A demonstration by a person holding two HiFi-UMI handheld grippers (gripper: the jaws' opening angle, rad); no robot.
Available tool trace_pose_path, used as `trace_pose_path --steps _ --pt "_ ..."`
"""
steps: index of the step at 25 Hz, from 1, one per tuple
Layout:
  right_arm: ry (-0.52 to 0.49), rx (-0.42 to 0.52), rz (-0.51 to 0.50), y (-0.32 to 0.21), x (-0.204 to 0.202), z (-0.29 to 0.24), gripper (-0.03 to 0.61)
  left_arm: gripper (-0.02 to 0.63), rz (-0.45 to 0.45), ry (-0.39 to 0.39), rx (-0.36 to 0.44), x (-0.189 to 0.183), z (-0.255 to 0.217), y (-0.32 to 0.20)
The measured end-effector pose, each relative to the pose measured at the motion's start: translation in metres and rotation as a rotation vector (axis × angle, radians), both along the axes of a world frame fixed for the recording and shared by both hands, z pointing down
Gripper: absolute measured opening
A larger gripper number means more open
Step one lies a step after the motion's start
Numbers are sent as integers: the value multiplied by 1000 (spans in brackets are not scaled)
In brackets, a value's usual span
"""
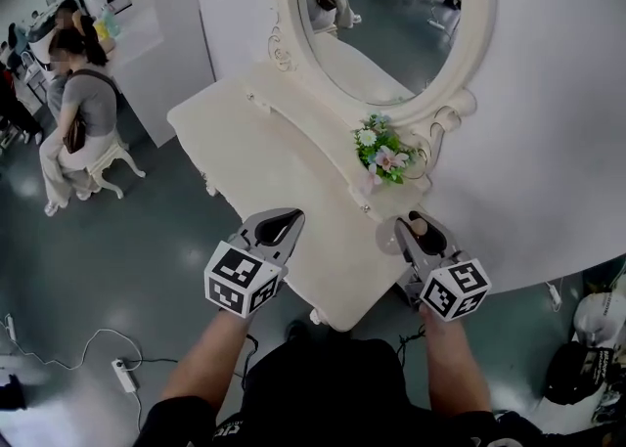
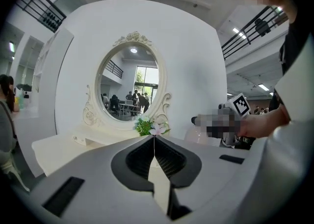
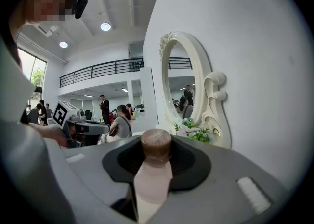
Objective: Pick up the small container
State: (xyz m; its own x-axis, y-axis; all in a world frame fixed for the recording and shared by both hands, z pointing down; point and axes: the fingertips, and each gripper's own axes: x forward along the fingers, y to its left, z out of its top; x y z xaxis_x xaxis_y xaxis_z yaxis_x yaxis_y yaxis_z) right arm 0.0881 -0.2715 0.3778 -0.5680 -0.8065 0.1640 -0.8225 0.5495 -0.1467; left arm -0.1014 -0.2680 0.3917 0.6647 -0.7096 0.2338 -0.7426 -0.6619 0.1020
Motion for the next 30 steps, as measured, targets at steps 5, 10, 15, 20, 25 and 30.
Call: trace_pose_path --steps 5,10,15,20,25,30 --pt "-3 39 -70 10 -4 -27 137 5 -58 -13 47 -8 -21 -3" --pt "-5 79 -110 17 2 -37 137 5 -117 -17 75 -10 -34 -5" --pt "-18 78 -136 18 7 -33 137 5 -144 -20 86 -7 -40 -6" --pt "-11 75 -147 20 8 -27 135 6 -152 -18 80 -3 -39 -4" --pt "-7 72 -150 18 8 -22 135 5 -156 -11 68 0 -34 -4" --pt "-6 73 -158 15 8 -23 135 5 -158 -15 65 3 -32 -5"
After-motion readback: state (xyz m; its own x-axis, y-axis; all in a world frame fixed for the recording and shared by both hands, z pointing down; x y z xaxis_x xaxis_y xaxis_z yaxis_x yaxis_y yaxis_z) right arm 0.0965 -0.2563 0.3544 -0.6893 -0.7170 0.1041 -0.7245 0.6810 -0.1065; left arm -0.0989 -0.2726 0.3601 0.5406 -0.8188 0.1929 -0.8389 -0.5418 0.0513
